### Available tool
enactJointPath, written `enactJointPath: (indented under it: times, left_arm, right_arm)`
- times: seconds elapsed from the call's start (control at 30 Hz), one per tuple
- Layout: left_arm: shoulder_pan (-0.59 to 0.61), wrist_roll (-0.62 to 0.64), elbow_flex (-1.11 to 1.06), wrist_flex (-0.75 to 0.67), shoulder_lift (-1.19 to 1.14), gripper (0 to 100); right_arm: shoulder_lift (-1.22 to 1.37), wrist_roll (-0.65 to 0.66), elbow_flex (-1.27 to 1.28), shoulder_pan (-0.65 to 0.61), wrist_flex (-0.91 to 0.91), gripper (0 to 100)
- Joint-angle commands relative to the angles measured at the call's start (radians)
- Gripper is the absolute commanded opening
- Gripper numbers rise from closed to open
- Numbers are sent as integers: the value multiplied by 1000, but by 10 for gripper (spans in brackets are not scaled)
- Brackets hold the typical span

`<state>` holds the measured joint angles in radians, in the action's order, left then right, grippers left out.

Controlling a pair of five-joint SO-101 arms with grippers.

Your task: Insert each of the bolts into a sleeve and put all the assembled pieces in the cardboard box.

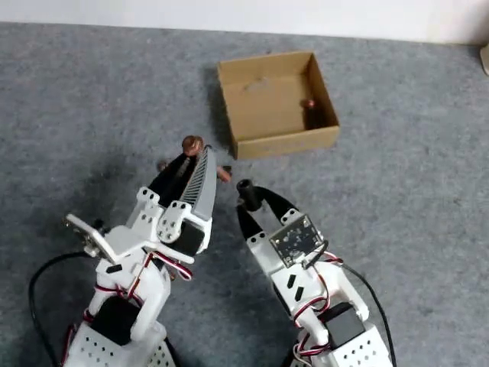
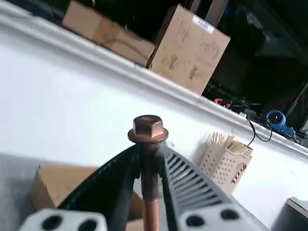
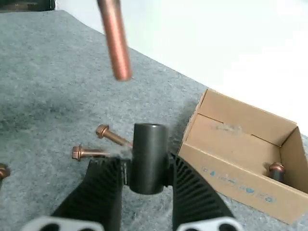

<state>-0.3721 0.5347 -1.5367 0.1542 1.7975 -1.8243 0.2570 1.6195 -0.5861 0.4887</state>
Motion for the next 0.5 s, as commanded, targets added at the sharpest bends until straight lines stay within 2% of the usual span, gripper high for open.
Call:
enactJointPath:
  times: [0.0, 0.13, 0.37, 0.47]
  left_arm:
    - [-18, 23, 74, 11, 18, 6]
    - [-35, 26, 25, 14, 15, 6]
    - [-142, 18, -67, 11, 15, 6]
    - [-136, 18, -68, 11, 15, 6]
  right_arm:
    - [-12, -11, 4, -8, -25, 5]
    - [-12, -11, 2, -8, -25, 5]
    - [-12, -11, -2, -12, -25, 5]
    - [-12, -11, -2, -12, -22, 5]
